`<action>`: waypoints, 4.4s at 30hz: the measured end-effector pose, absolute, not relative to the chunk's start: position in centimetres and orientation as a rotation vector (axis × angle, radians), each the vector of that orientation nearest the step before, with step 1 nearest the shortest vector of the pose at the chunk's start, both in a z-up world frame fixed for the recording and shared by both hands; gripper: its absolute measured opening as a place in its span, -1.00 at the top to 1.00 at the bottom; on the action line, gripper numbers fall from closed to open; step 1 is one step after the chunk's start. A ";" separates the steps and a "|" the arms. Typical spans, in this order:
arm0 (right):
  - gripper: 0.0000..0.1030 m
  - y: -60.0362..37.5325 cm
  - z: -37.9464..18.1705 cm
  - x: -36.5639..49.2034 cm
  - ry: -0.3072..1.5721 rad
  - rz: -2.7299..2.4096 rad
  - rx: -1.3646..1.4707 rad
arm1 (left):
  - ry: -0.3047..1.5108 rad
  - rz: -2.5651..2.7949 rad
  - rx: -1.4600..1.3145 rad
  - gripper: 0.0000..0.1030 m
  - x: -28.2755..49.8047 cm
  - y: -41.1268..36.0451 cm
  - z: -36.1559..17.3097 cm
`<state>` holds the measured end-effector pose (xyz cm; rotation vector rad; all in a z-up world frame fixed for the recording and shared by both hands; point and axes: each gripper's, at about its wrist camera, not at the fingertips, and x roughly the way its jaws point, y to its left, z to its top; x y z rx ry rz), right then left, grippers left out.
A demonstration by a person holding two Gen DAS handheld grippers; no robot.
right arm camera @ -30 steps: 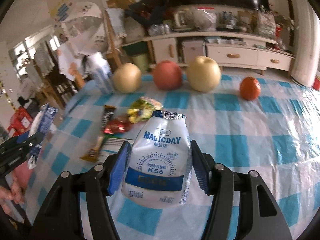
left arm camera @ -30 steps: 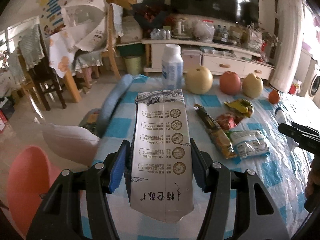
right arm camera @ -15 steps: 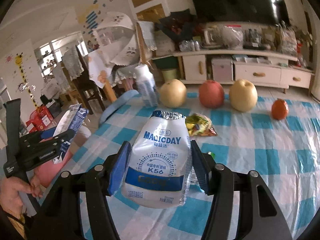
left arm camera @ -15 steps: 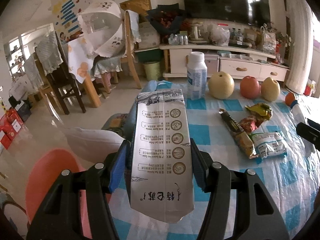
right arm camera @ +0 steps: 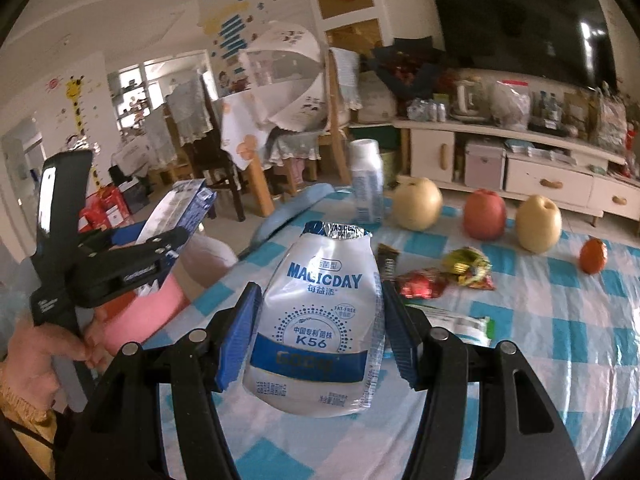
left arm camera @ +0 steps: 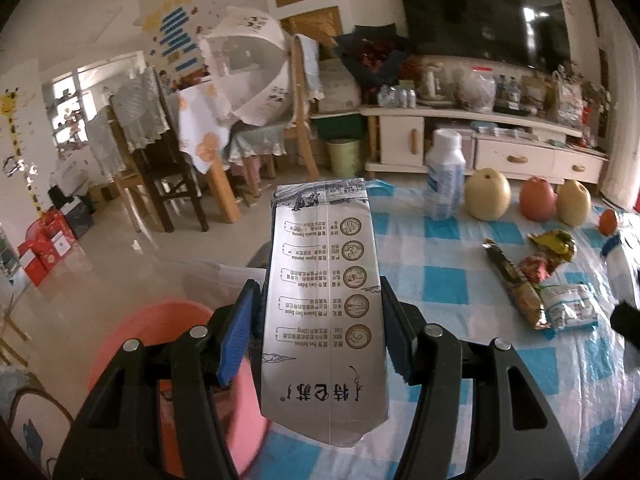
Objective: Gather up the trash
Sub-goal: 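Lift both held packets and carry them over the pink bucket, then open the left tool over the bucket while the right tool releases the Magicday packet, then move both empty tools back over the table toward the remaining packets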
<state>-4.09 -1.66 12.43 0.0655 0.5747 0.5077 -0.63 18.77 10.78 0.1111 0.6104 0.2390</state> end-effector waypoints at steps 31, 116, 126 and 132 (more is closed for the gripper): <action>-0.24 25.6 11.1 -5.1 0.681 0.824 -0.138 | 0.618 0.649 -0.327 -0.26 -5.9 39.6 12.4; -0.78 -0.9 8.5 -5.7 0.678 0.255 -0.130 | 0.610 0.084 0.114 -0.84 -0.5 14.7 10.7; -0.78 -2.6 8.6 -5.6 0.677 0.236 -0.129 | 0.627 0.042 0.128 -0.84 -0.2 12.5 10.1; -0.78 -3.8 8.5 -5.5 0.685 0.225 -0.114 | 0.635 0.008 0.146 -0.84 0.0 10.9 9.6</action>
